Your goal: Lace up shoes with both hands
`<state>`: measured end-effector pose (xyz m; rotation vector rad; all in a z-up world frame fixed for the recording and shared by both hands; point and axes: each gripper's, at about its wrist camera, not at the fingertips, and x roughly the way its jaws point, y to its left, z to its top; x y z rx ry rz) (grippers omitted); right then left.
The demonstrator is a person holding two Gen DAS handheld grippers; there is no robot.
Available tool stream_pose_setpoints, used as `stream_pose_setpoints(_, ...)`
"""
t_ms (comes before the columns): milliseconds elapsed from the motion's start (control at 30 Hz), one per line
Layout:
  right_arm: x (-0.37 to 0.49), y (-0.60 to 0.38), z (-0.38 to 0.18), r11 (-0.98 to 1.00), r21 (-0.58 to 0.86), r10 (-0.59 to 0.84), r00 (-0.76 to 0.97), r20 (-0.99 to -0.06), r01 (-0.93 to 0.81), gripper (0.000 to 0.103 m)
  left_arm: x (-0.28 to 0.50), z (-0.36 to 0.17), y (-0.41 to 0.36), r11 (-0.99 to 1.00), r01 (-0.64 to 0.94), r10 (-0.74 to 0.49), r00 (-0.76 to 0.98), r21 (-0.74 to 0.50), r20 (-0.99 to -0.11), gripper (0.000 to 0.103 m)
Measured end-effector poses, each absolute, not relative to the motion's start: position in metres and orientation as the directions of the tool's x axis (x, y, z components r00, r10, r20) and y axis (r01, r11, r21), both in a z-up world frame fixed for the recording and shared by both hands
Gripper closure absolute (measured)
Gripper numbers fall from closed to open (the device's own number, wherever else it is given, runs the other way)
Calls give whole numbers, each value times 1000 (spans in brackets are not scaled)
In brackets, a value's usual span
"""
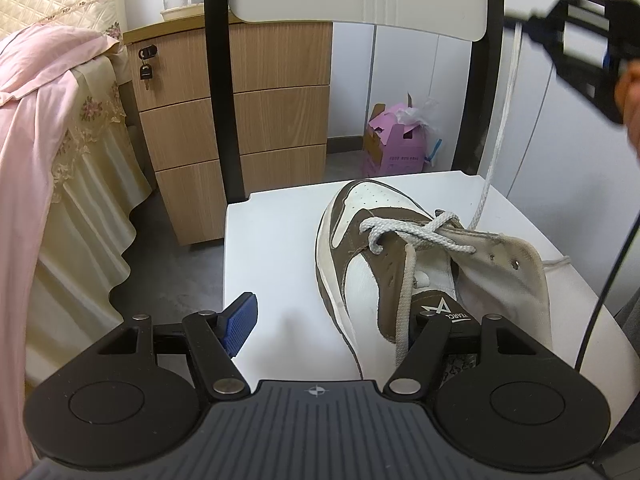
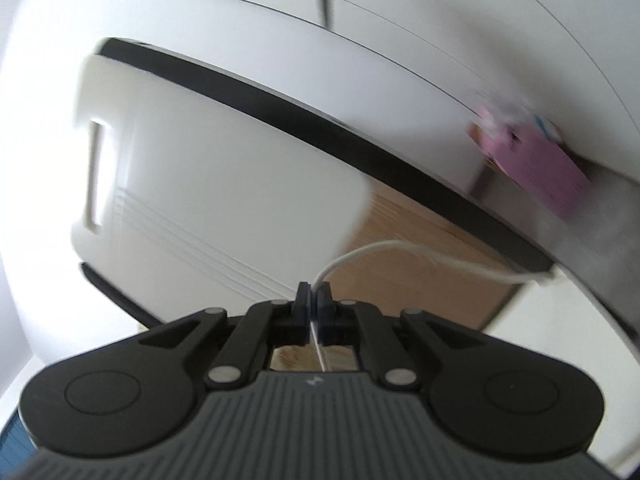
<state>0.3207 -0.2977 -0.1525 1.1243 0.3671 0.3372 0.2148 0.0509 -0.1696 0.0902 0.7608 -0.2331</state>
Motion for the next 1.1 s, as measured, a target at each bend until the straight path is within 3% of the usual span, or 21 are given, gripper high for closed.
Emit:
stream_pose_setpoints(467,332,-301,-41,465,837,485,874,32,-289,100,215,-170,52,970,244,-177,699,-1,-693,32)
stream_pose_setpoints(1100,330,-306,43,642,675,455,889,48,-364,100,215,-170,54,969,246,-177,695,-1,-697,32)
